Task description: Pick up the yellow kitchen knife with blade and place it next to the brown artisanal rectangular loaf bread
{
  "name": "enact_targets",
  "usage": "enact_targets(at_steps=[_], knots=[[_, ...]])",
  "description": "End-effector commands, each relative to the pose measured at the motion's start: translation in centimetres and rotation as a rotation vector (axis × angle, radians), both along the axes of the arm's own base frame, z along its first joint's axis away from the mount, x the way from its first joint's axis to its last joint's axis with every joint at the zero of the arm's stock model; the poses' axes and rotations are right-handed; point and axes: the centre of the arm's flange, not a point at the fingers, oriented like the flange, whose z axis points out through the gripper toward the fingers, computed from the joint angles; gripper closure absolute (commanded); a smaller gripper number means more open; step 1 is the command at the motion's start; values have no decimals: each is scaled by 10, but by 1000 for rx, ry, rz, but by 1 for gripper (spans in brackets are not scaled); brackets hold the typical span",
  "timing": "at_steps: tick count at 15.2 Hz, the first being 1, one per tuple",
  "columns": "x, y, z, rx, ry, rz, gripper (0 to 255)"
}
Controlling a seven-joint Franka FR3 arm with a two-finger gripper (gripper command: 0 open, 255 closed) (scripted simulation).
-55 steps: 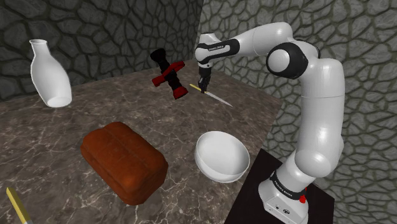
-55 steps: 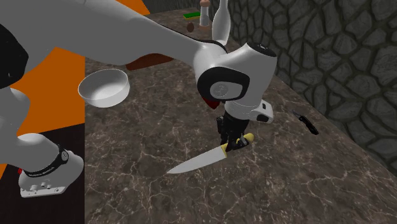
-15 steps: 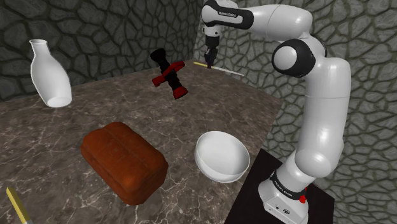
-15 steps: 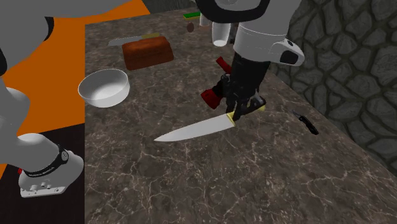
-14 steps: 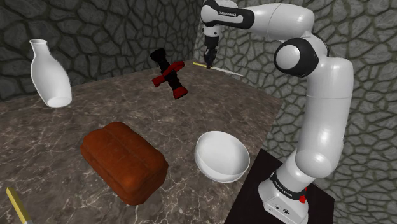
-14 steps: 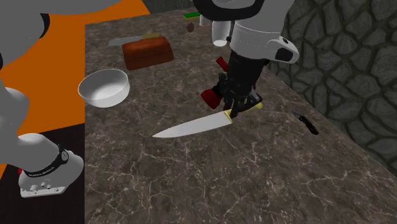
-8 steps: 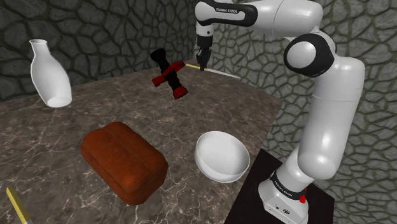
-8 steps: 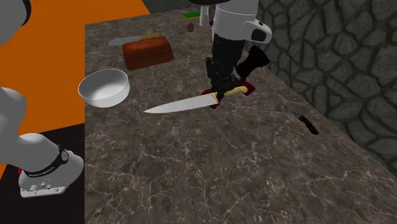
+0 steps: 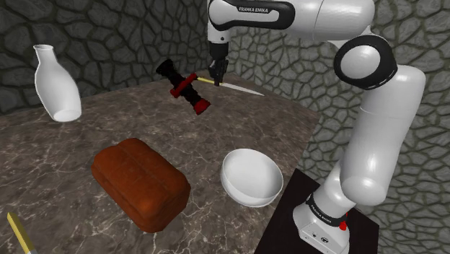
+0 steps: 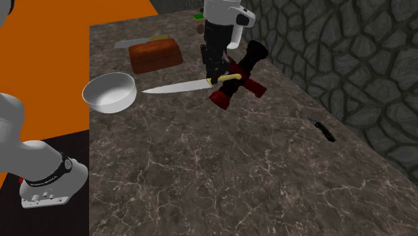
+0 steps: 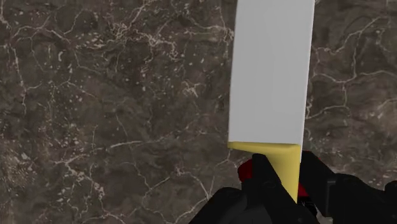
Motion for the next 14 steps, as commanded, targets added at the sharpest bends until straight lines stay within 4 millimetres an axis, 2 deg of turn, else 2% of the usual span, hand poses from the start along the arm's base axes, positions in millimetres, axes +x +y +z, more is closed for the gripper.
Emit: enact_targets(at_steps=[1, 13, 14], knots=[[-4, 27, 1, 0, 0, -1, 255], [-30, 187, 2, 0, 0, -1, 255], [-30, 187, -4, 0, 0, -1, 255]])
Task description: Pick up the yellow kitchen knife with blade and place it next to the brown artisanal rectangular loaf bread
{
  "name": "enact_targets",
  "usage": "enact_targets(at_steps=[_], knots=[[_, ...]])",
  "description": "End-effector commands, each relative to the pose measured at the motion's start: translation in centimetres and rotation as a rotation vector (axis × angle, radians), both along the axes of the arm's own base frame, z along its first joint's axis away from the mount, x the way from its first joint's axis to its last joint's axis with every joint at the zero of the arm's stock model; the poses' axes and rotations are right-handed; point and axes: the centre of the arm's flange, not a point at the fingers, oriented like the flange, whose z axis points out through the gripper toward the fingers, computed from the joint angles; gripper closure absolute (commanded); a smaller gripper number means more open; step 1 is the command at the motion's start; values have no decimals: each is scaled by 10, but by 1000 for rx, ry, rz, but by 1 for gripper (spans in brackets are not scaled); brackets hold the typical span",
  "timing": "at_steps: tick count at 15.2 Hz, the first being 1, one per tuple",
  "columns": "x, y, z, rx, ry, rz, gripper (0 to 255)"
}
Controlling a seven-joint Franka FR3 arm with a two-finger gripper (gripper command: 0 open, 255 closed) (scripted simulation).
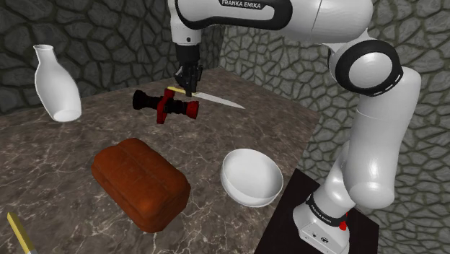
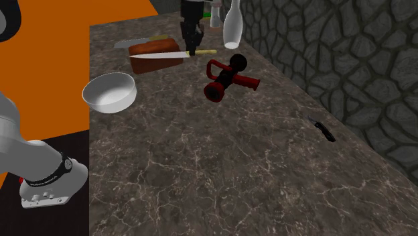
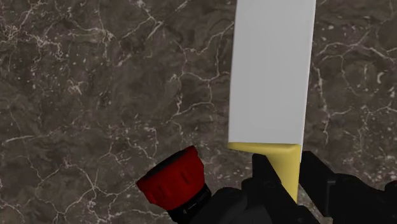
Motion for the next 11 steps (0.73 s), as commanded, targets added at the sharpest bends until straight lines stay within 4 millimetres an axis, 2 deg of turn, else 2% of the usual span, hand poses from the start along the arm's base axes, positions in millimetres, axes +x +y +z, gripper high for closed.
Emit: enact_targets(at_steps=[1, 11], knots=[[-1, 7, -12, 0, 0, -1, 255], [-1, 7, -64, 0, 0, -1, 255]])
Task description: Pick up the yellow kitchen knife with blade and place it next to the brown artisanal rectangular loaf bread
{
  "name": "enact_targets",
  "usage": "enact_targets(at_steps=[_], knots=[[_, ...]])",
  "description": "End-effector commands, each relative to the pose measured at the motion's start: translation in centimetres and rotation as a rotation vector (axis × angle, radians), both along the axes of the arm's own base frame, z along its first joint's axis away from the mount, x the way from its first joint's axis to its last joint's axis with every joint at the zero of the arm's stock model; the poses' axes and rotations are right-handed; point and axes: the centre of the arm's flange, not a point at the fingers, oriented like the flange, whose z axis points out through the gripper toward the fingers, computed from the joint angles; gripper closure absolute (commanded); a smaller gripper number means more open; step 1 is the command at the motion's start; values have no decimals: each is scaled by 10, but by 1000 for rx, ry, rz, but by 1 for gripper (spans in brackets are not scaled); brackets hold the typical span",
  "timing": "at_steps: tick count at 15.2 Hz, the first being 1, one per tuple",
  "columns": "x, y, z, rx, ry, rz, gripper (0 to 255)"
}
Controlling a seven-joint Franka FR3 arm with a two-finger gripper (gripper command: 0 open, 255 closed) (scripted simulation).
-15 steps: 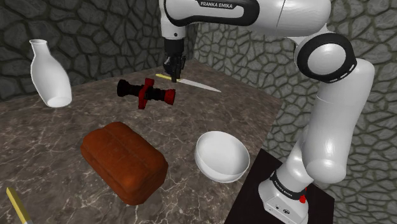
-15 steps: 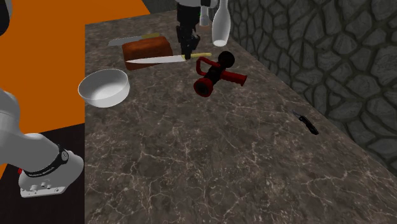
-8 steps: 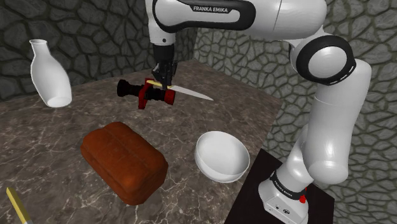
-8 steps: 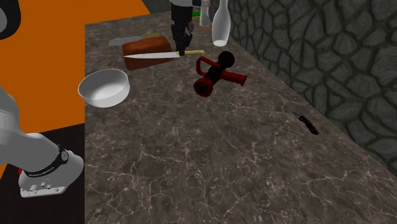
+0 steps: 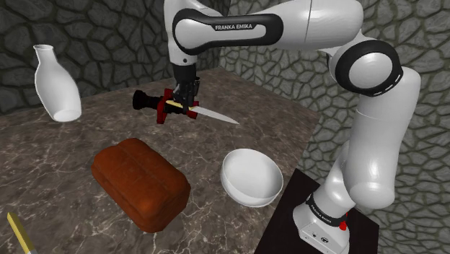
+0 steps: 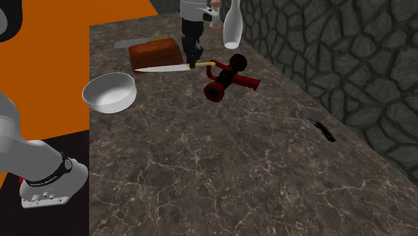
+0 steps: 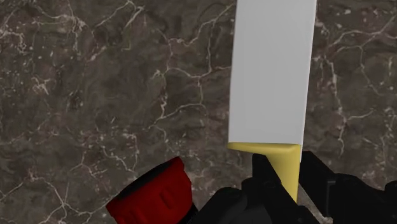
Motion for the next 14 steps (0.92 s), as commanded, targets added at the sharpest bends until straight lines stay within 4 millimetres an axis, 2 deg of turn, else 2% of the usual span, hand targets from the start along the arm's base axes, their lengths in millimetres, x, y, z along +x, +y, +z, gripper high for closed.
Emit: enact_targets(at_steps=[1, 14], knots=[[0, 0, -10, 0, 0, 0, 255], [0, 0, -79, 0, 0, 0, 255]])
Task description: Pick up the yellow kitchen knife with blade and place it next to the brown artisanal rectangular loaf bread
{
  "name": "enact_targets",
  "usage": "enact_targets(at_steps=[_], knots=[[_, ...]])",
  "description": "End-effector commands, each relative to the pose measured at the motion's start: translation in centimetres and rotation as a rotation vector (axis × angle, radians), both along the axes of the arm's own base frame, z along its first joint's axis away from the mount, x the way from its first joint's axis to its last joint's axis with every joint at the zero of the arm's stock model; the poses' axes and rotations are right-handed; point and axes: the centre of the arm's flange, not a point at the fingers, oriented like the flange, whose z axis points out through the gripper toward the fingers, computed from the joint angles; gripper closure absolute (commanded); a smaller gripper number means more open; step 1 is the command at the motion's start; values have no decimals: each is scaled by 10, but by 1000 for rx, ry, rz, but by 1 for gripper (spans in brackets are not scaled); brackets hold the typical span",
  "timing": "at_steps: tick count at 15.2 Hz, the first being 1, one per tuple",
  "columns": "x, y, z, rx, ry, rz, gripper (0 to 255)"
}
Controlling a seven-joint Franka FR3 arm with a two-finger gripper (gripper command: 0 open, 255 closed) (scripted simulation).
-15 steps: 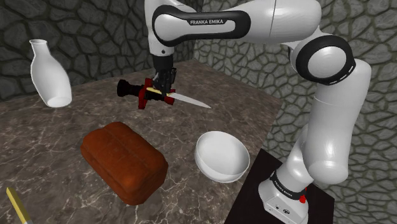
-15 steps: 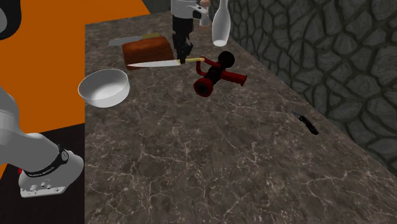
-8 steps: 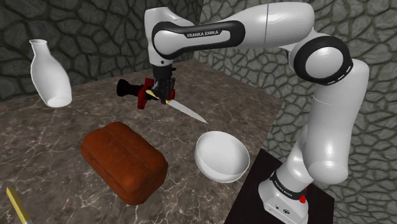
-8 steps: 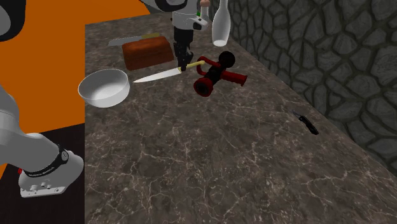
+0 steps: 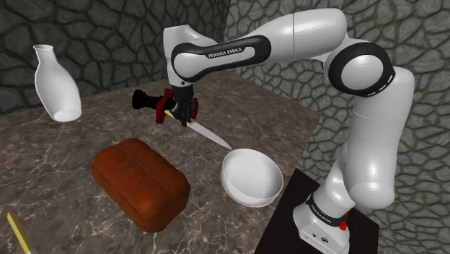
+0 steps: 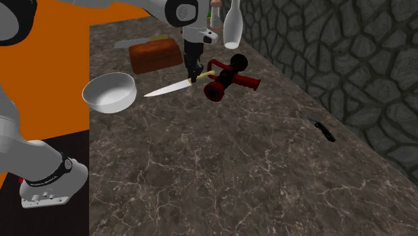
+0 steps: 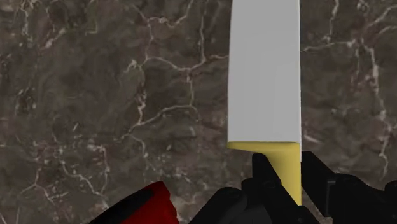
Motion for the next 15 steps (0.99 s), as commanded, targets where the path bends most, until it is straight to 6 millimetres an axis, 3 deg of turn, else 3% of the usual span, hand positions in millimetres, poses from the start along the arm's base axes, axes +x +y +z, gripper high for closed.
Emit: enact_targets(at_steps=[1, 5, 12, 13, 15], knots=[[0, -1, -11, 0, 0, 0, 255], [0, -1, -32, 0, 0, 0, 255], [0, -1, -32, 0, 0, 0, 255], [0, -1, -32, 0, 0, 0, 0], [0, -1, -32, 0, 0, 0, 0]])
